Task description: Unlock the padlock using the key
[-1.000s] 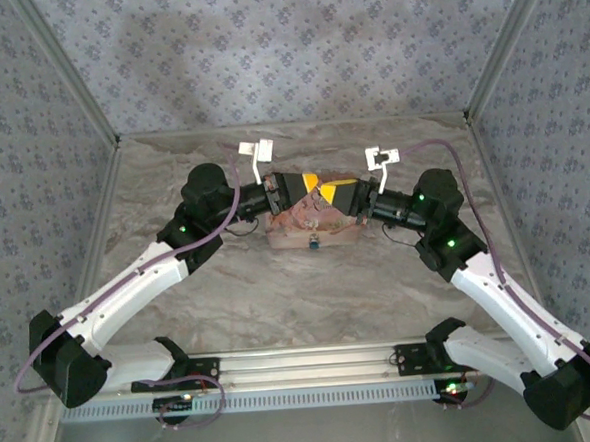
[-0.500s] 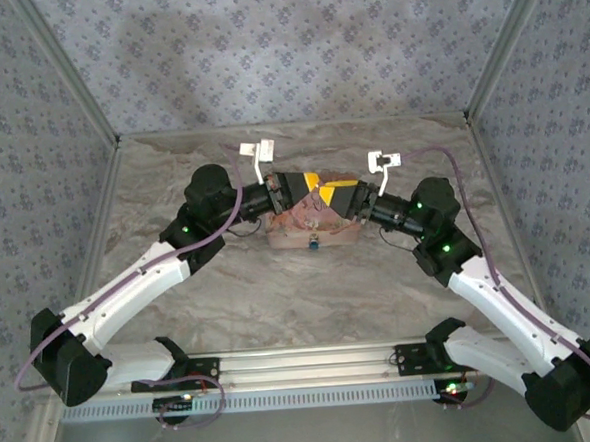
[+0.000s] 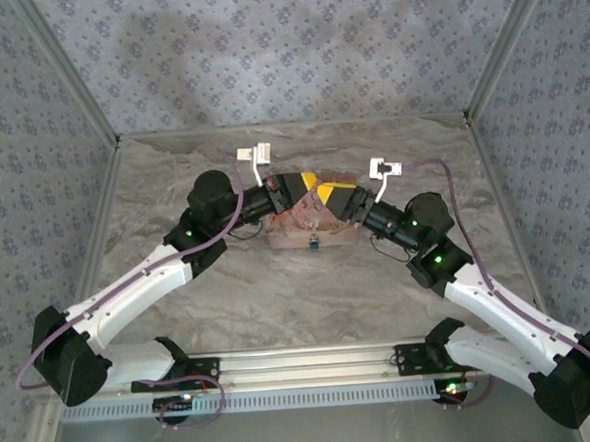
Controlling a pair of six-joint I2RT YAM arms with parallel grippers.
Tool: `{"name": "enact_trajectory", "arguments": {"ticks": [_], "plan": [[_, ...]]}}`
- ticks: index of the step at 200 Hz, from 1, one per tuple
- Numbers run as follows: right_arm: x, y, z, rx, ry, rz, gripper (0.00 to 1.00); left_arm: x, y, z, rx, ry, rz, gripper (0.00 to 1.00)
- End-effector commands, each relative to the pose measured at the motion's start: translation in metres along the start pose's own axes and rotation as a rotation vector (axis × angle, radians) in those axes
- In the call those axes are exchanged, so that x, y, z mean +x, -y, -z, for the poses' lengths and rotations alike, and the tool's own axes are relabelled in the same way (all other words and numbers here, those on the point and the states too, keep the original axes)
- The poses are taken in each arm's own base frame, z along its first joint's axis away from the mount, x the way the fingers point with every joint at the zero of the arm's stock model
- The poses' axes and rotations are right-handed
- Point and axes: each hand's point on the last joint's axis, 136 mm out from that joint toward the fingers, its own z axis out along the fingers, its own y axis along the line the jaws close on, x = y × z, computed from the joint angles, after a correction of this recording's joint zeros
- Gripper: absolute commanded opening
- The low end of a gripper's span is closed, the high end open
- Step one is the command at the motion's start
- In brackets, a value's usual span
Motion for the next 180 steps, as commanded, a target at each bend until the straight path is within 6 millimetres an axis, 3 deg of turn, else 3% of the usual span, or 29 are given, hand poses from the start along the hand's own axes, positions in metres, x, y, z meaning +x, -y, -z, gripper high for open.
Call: {"name": "enact_trajectory", "arguments": {"ticks": [1, 63, 133, 180], "plan": [[-0.0062, -0.0094, -0.0039, -0.030, 0.038, 0.007, 0.42, -0.0150, 0.0187, 0.0071, 0.056, 0.065, -0.016, 0.00], [0.0018, -0.0033, -0.0073, -0.014, 0.020, -0.005, 0.36, -0.0175, 0.0164, 0.0121, 0.052, 0.094, -0.011, 0.00], [0.0020, -0.0035, -0.0091, -0.014, 0.021, 0.001, 0.04, -0.0180, 0.0177, 0.0145, 0.062, 0.100, -0.009, 0.00], [0.0002, -0.0030, -0.0080, -0.005, 0.023, 0.028, 0.00, -0.0145, 0.0185, 0.0147, 0.070, 0.084, -0.010, 0.00]]}}
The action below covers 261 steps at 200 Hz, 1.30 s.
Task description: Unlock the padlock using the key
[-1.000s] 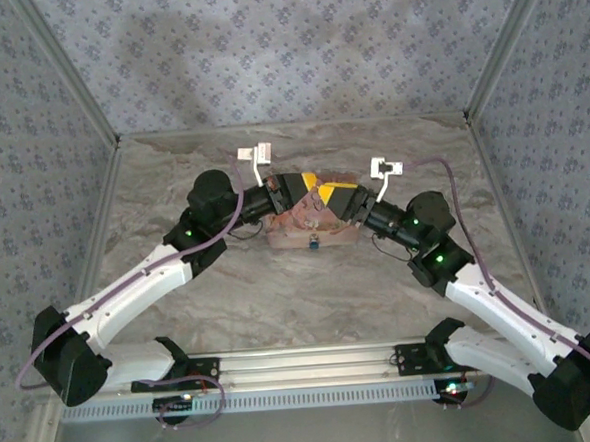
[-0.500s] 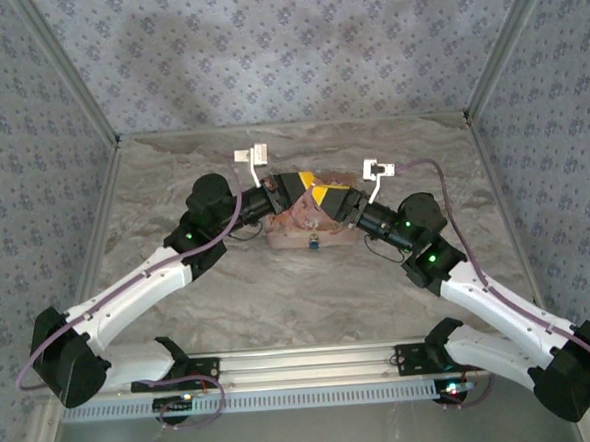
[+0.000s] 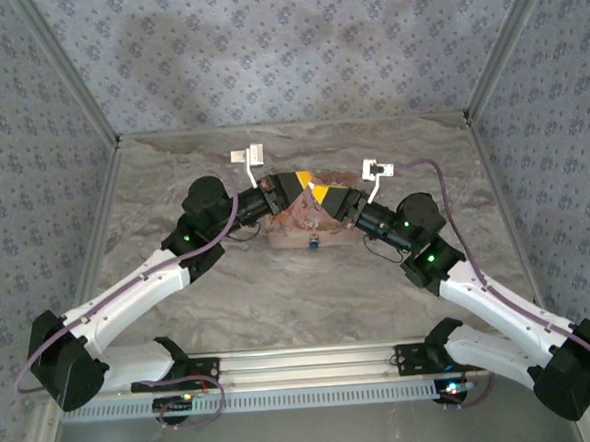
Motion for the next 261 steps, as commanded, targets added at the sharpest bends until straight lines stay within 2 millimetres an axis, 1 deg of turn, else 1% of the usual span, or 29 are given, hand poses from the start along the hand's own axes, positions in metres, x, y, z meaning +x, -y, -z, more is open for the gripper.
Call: {"name": "enact_trajectory", "arguments": {"ticks": [1, 17, 38, 65, 70, 75, 80, 87, 92, 108, 121, 136, 144, 150, 165, 183, 207, 231, 233, 236, 261], "plan": [[-0.007, -0.009, 0.001, -0.019, 0.026, 0.042, 0.00, -0.008, 0.016, 0.006, 0.051, 0.028, -0.020, 0.00], [-0.011, -0.010, 0.003, -0.023, 0.035, 0.048, 0.00, -0.007, 0.012, 0.007, 0.038, 0.032, -0.022, 0.00], [-0.009, -0.010, 0.003, -0.020, 0.019, 0.052, 0.00, -0.007, 0.009, 0.009, 0.027, 0.039, -0.022, 0.00], [-0.006, -0.004, 0.004, 0.007, -0.004, 0.059, 0.00, -0.010, 0.006, 0.013, 0.005, 0.044, -0.029, 0.00], [-0.005, -0.001, 0.004, 0.021, -0.015, 0.059, 0.00, -0.010, 0.004, 0.014, -0.005, 0.042, -0.028, 0.10], [-0.004, 0.000, 0.005, 0.032, -0.026, 0.065, 0.00, -0.010, 0.003, 0.015, -0.017, 0.042, -0.031, 0.24], [-0.004, 0.003, 0.007, 0.046, -0.035, 0.070, 0.00, -0.009, -0.001, 0.016, -0.036, 0.039, -0.033, 0.35], [-0.005, 0.009, 0.009, 0.078, -0.044, 0.075, 0.00, -0.007, -0.006, 0.018, -0.061, 0.034, -0.038, 0.47], [-0.007, 0.016, 0.012, 0.107, -0.048, 0.078, 0.00, -0.005, -0.010, 0.020, -0.080, 0.030, -0.043, 0.52], [-0.014, 0.036, 0.022, 0.202, -0.072, 0.097, 0.00, 0.005, -0.028, 0.027, -0.157, 0.000, -0.046, 0.65], [-0.020, 0.057, 0.032, 0.301, -0.088, 0.128, 0.00, 0.017, -0.045, 0.033, -0.217, -0.032, -0.039, 0.66], [-0.028, 0.080, 0.040, 0.406, -0.111, 0.164, 0.00, 0.035, -0.071, 0.041, -0.294, -0.076, -0.020, 0.69], [-0.032, 0.091, 0.042, 0.451, -0.124, 0.193, 0.00, 0.046, -0.083, 0.045, -0.325, -0.099, -0.009, 0.71], [-0.036, 0.104, 0.044, 0.501, -0.134, 0.214, 0.00, 0.055, -0.093, 0.048, -0.349, -0.114, -0.004, 0.72], [-0.041, 0.127, 0.043, 0.577, -0.165, 0.256, 0.00, 0.076, -0.115, 0.053, -0.399, -0.145, 0.011, 0.77], [-0.047, 0.154, 0.034, 0.644, -0.193, 0.296, 0.00, 0.098, -0.140, 0.058, -0.450, -0.179, 0.022, 0.81], [-0.056, 0.195, 0.017, 0.724, -0.237, 0.332, 0.00, 0.118, -0.168, 0.058, -0.492, -0.206, 0.029, 0.82], [-0.063, 0.232, -0.003, 0.785, -0.283, 0.359, 0.00, 0.126, -0.189, 0.053, -0.523, -0.219, 0.013, 0.83], [-0.061, 0.239, -0.003, 0.797, -0.293, 0.357, 0.00, 0.127, -0.191, 0.052, -0.526, -0.219, 0.009, 0.84], [-0.068, 0.238, -0.010, 0.796, -0.285, 0.371, 0.00, 0.128, -0.193, 0.051, -0.530, -0.222, 0.006, 0.84], [-0.072, 0.277, -0.027, 0.851, -0.336, 0.383, 0.00, 0.125, -0.209, 0.047, -0.570, -0.213, -0.027, 0.84]]}}
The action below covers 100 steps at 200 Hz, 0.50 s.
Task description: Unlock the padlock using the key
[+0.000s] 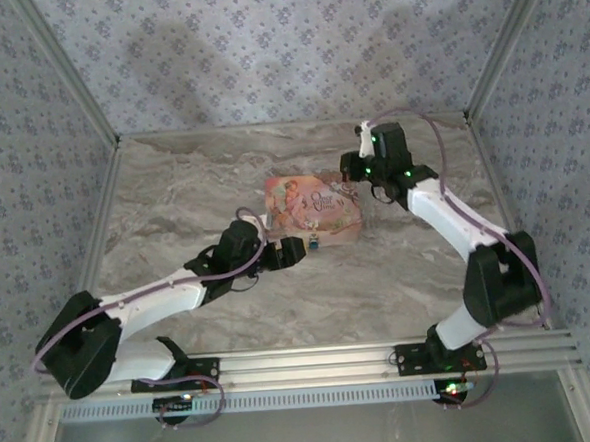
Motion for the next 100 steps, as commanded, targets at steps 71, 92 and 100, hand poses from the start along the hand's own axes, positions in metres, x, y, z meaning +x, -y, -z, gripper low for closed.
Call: {"name": "enact_trajectory", "arguments": {"ticks": [71, 92, 100], "plan": [[0.006, 0.053, -0.096, 0.158, -0.142, 0.066, 0.00, -0.056, -0.029, -0.013, -0.061, 0.177, -0.069, 0.85], [0.015, 0.053, -0.101, 0.167, -0.160, 0.083, 0.00, -0.063, -0.033, -0.015, -0.057, 0.174, -0.074, 0.85], [0.019, 0.051, -0.103, 0.167, -0.169, 0.091, 0.00, -0.065, -0.035, -0.015, -0.055, 0.174, -0.074, 0.85]]}}
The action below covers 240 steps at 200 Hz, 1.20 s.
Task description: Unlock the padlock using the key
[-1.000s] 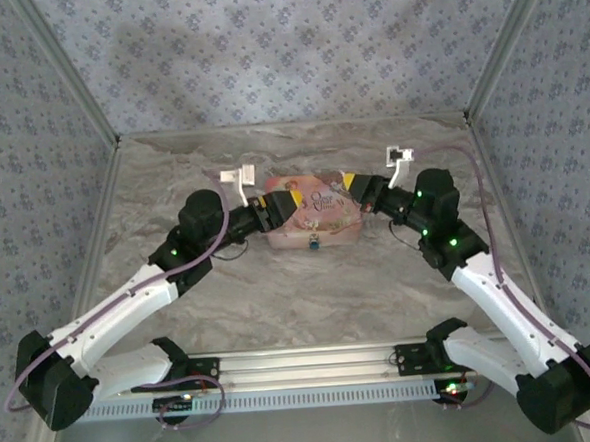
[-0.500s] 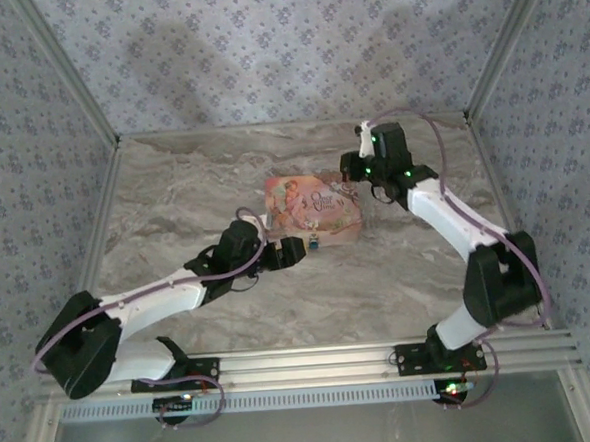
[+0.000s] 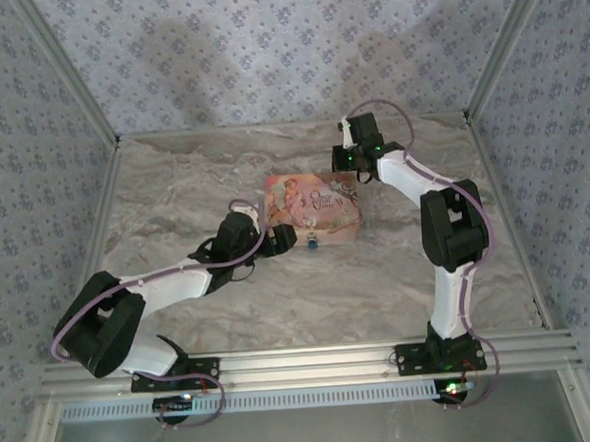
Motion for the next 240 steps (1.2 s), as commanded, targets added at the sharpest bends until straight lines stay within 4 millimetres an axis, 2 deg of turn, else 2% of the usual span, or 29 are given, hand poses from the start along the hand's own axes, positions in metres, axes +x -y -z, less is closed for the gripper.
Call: {"name": "enact_trajectory", "arguments": {"ticks": [1, 49, 51, 53, 55, 65, 107, 132, 158, 202, 240], "plan": [[-0.001, -0.003, 0.000, 0.026, -0.012, 0.043, 0.00, -0.022, 0.011, -0.003, 0.048, 0.047, -0.044, 0.85], [0.021, -0.016, -0.003, 0.019, -0.056, 0.088, 0.00, -0.024, 0.004, 0.000, 0.037, 0.045, -0.047, 0.86], [0.022, -0.017, -0.002, 0.017, -0.056, 0.091, 0.00, -0.024, 0.004, 0.001, 0.040, 0.046, -0.049, 0.87], [0.023, -0.018, -0.002, 0.018, -0.057, 0.093, 0.00, -0.023, 0.005, 0.001, 0.042, 0.044, -0.052, 0.94], [0.024, -0.018, -0.002, 0.017, -0.059, 0.095, 0.00, -0.023, 0.006, 0.002, 0.045, 0.044, -0.053, 0.97], [0.029, -0.021, -0.002, 0.019, -0.065, 0.107, 0.00, -0.020, 0.007, 0.005, 0.054, 0.041, -0.059, 0.98], [0.042, -0.028, 0.002, 0.009, -0.081, 0.135, 0.00, 0.006, 0.014, 0.013, 0.078, -0.011, -0.103, 0.98], [0.047, -0.033, 0.004, 0.005, -0.092, 0.152, 0.00, 0.023, 0.012, 0.009, 0.051, -0.040, -0.123, 0.98], [0.048, -0.034, 0.005, 0.012, -0.092, 0.161, 0.00, 0.031, 0.009, 0.006, 0.028, -0.043, -0.137, 0.98], [0.043, -0.036, 0.006, 0.011, -0.083, 0.159, 0.00, 0.031, 0.009, 0.007, 0.045, 0.002, -0.168, 0.98], [0.041, -0.038, 0.003, 0.008, -0.084, 0.155, 0.00, 0.017, 0.012, -0.005, 0.041, 0.052, -0.226, 0.98]]}}
